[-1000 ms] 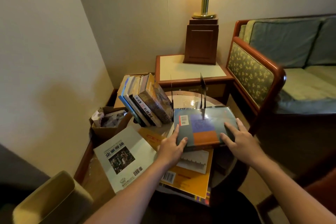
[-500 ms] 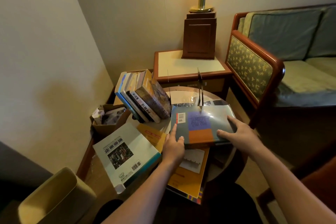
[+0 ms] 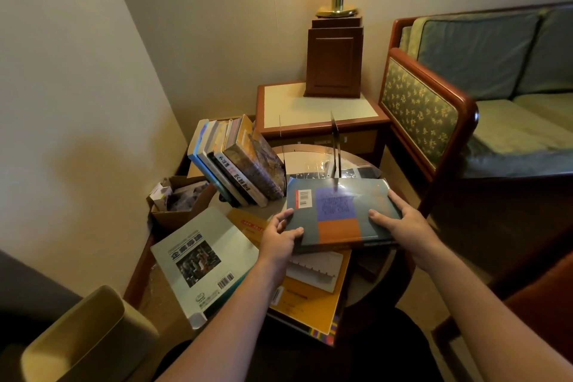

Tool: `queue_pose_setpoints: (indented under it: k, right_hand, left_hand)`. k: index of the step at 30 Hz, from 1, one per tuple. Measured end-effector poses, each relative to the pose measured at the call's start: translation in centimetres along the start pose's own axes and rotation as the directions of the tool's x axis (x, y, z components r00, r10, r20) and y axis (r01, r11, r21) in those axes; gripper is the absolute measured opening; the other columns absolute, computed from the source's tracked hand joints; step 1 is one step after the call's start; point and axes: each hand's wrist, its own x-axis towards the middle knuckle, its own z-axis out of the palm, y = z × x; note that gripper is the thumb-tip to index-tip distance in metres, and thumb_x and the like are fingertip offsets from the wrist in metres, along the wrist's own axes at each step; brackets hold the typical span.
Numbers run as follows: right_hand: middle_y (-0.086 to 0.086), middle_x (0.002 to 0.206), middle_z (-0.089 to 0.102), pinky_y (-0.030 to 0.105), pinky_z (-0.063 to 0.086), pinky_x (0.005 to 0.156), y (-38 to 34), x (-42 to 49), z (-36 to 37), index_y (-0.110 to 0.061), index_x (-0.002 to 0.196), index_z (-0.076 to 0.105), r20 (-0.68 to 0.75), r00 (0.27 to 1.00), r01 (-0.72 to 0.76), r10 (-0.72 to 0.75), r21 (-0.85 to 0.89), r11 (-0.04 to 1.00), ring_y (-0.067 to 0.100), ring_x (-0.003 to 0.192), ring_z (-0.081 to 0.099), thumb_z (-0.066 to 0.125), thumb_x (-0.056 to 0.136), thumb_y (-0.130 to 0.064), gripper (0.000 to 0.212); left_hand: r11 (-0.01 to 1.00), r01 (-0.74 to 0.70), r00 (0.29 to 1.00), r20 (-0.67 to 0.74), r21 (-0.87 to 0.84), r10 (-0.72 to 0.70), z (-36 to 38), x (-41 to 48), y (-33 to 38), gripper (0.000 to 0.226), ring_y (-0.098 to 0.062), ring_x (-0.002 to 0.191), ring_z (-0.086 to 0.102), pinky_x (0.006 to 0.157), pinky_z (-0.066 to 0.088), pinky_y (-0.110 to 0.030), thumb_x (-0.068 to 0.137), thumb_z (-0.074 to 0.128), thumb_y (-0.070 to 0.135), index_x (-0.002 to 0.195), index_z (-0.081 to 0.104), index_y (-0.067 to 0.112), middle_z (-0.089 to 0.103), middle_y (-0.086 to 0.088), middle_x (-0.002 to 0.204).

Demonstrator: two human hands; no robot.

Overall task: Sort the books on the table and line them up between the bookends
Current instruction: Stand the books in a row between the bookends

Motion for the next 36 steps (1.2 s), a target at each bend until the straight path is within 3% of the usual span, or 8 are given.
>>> queue_pose_setpoints:
  k: [6, 11, 13, 17, 25, 29, 33, 36]
  right_hand:
    - [0.003, 0.128, 0.042, 0.025, 0.049, 0.062, 0.1, 0.3, 0.0, -0.034, 0.157, 0.026, -0.009, 1.000, 0.026, -0.025, 0.123, 0.992, 0.015, 0.093, 0.055, 0.070, 0.092, -0.023, 0.078]
    - [-0.013, 0.109, 0.044, 0.025, 0.053, 0.067, 0.2, -0.1, -0.3, -0.033, 0.157, 0.028, -0.025, 0.996, 0.091, -0.087, 0.217, 0.972, 0.015, 0.096, 0.056, 0.066, 0.094, -0.017, 0.075]
    - [-0.010, 0.118, 0.047, 0.027, 0.058, 0.071, -0.2, -0.3, -0.5, -0.034, 0.156, 0.028, -0.008, 0.990, 0.138, -0.139, 0.218, 0.966, 0.016, 0.102, 0.058, 0.067, 0.093, -0.017, 0.077]
    - [-0.004, 0.137, 0.037, 0.045, 0.057, 0.094, -1.8, -0.3, -1.4, -0.042, 0.155, 0.028, 0.032, 0.978, 0.202, -0.207, 0.123, 0.972, 0.020, 0.120, 0.051, 0.071, 0.090, -0.024, 0.080]
    - [0.002, 0.132, 0.041, 0.045, 0.061, 0.083, -5.6, -1.7, -2.3, -0.047, 0.134, 0.052, 0.178, 0.955, 0.223, -0.236, 0.090, 0.971, 0.029, 0.113, 0.056, 0.077, 0.082, -0.027, 0.060]
    - [0.005, 0.131, 0.045, 0.036, 0.061, 0.071, -7.5, -2.7, -1.0, -0.042, 0.131, 0.058, 0.226, 0.954, 0.160, -0.197, 0.170, 0.972, 0.031, 0.109, 0.060, 0.076, 0.083, -0.027, 0.054]
    - [0.008, 0.125, 0.050, 0.045, 0.062, 0.075, -9.4, -3.8, 2.0, -0.041, 0.129, 0.060, 0.198, 0.956, 0.166, -0.215, 0.236, 0.957, 0.030, 0.104, 0.063, 0.068, 0.092, -0.022, 0.042]
    - [0.009, 0.131, 0.052, 0.044, 0.062, 0.077, -11.2, -4.6, 5.1, -0.041, 0.132, 0.060, 0.199, 0.938, 0.230, -0.284, 0.253, 0.940, 0.031, 0.106, 0.066, 0.068, 0.093, -0.020, 0.045]
  left_hand:
    - [0.983, 0.069, 0.997, 0.041, -0.173, -0.063, -0.1, 0.3, 0.5, 0.035, -0.029, 0.112, 0.061, 0.079, 0.057, -0.041, 0.094, 0.059, 0.001, 0.121, 0.063, 0.022, 0.061, -0.008, 0.129]
    - [0.964, 0.167, 0.974, 0.189, -0.210, -0.127, 0.6, 0.0, 2.4, 0.044, -0.036, 0.115, 0.053, 0.083, 0.057, -0.049, 0.093, 0.056, 0.000, 0.130, 0.063, 0.024, 0.050, -0.008, 0.131]
    - [0.965, 0.167, 0.972, 0.197, -0.204, -0.127, 0.7, -0.4, 2.7, 0.042, -0.034, 0.113, 0.054, 0.074, 0.059, -0.044, 0.094, 0.057, 0.000, 0.129, 0.063, 0.023, 0.050, -0.008, 0.131]
    - [0.961, 0.142, 0.973, 0.209, -0.238, -0.092, 0.3, -0.8, 3.5, 0.038, -0.032, 0.110, 0.060, 0.063, 0.060, -0.040, 0.094, 0.063, 0.004, 0.126, 0.063, 0.024, 0.054, -0.007, 0.130]
    - [0.990, 0.000, 0.949, 0.312, -0.139, 0.043, -2.6, -2.1, 6.9, 0.040, -0.031, 0.116, 0.059, 0.078, 0.060, -0.038, 0.095, 0.061, 0.007, 0.128, 0.064, 0.029, 0.049, -0.005, 0.136]
    - [0.992, -0.042, 0.944, 0.319, -0.117, 0.077, -4.9, -3.4, 7.9, 0.042, -0.027, 0.113, 0.059, 0.073, 0.060, -0.032, 0.098, 0.057, 0.005, 0.131, 0.062, 0.029, 0.050, 0.003, 0.129]
    - [0.992, -0.016, 0.954, 0.294, -0.122, 0.052, -7.8, -4.2, 7.5, 0.046, -0.029, 0.117, 0.058, 0.088, 0.058, -0.045, 0.094, 0.063, 0.011, 0.132, 0.061, 0.037, 0.050, 0.003, 0.133]
    - [0.998, -0.056, 0.975, 0.215, -0.007, 0.056, -9.7, -4.5, 6.5, 0.047, -0.024, 0.117, 0.058, 0.099, 0.052, -0.050, 0.089, 0.070, 0.026, 0.130, 0.057, 0.045, 0.051, 0.006, 0.137]
